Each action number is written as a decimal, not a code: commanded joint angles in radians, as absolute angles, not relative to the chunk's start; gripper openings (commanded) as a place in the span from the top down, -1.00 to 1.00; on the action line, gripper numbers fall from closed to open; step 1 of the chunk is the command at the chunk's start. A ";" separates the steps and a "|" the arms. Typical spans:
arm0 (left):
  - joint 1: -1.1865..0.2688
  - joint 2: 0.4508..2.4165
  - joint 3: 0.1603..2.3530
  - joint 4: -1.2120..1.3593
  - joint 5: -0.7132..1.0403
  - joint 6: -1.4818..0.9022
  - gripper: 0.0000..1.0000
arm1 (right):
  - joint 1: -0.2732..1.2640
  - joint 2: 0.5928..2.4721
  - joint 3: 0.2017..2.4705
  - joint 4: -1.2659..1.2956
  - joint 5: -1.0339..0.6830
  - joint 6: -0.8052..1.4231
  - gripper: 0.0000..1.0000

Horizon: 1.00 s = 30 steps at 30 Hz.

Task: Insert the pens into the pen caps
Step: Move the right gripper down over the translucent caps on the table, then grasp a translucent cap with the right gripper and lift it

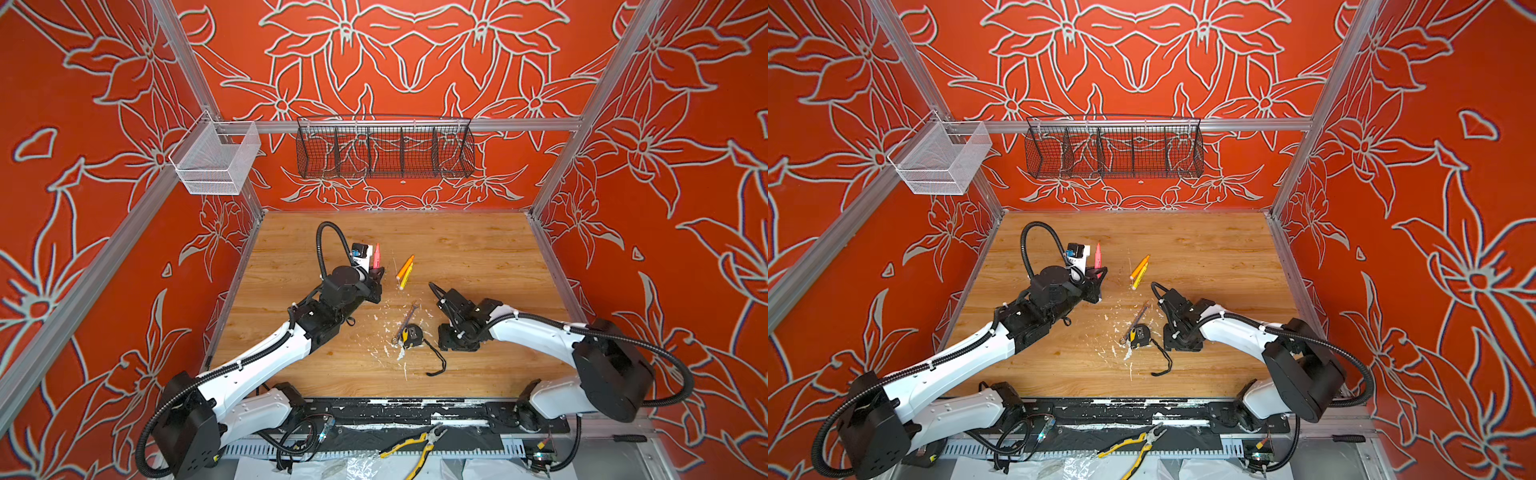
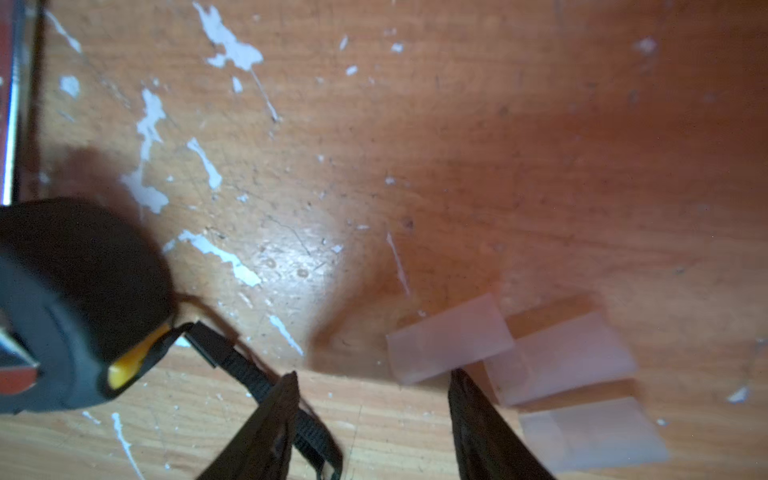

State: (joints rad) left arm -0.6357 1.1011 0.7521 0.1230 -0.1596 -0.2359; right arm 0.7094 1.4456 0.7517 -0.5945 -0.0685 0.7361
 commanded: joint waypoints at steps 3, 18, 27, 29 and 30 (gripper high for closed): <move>-0.632 1.071 0.747 0.152 -0.164 -0.232 1.00 | 0.715 1.514 0.789 -0.611 0.030 0.706 -0.18; -0.632 1.071 0.744 0.157 -0.166 -0.232 1.00 | 0.715 1.613 0.825 -0.601 0.092 0.672 -0.01; -0.632 1.080 0.747 0.158 -0.164 -0.232 1.00 | 0.715 1.634 0.819 -0.609 0.093 0.670 0.31; -0.632 1.082 0.747 0.158 -0.163 -0.232 1.00 | 0.714 1.628 0.816 -0.612 0.091 0.671 0.30; -0.632 1.083 0.749 0.159 -0.163 -0.233 1.00 | 0.715 1.625 0.812 -0.612 0.091 0.671 0.30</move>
State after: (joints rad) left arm -0.6357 1.0840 0.7521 0.1234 -0.1604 -0.2359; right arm 0.7139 1.5787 0.8539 -0.5739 0.0727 0.6624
